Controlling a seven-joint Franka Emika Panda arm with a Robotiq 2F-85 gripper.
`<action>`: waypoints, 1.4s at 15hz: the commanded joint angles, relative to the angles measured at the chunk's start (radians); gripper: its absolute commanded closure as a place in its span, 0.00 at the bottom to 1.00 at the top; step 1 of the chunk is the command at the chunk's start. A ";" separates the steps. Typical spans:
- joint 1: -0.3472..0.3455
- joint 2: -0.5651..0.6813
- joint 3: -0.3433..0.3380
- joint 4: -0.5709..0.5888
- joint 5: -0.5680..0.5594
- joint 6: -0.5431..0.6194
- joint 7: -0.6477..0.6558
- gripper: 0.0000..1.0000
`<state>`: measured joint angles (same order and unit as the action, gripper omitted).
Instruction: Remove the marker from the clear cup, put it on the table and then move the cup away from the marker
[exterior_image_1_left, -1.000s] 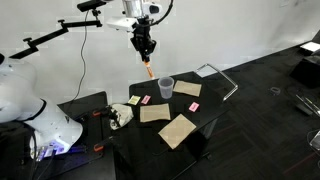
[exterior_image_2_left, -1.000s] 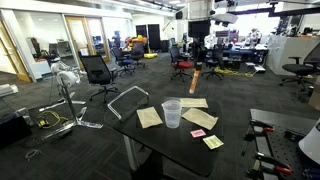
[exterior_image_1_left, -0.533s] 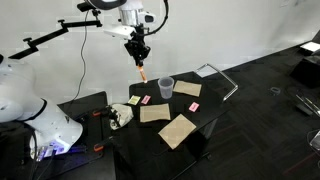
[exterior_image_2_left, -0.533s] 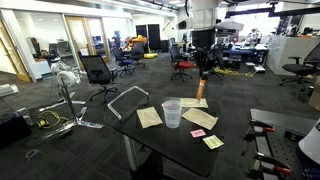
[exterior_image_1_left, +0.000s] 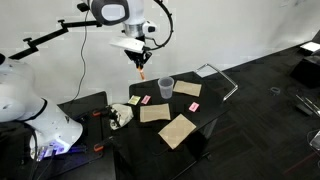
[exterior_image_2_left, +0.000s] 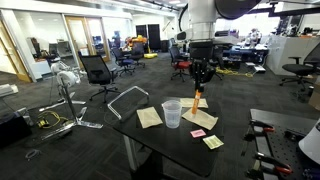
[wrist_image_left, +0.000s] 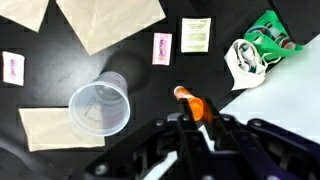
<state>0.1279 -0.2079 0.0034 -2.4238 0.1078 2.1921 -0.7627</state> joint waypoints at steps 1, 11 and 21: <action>0.023 0.049 -0.008 -0.017 0.066 0.089 -0.175 0.96; 0.009 0.116 0.017 -0.019 0.123 0.158 -0.374 0.82; -0.020 0.233 0.012 0.025 0.445 0.201 -0.831 0.96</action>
<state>0.1347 -0.0231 0.0047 -2.4316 0.5008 2.3770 -1.4980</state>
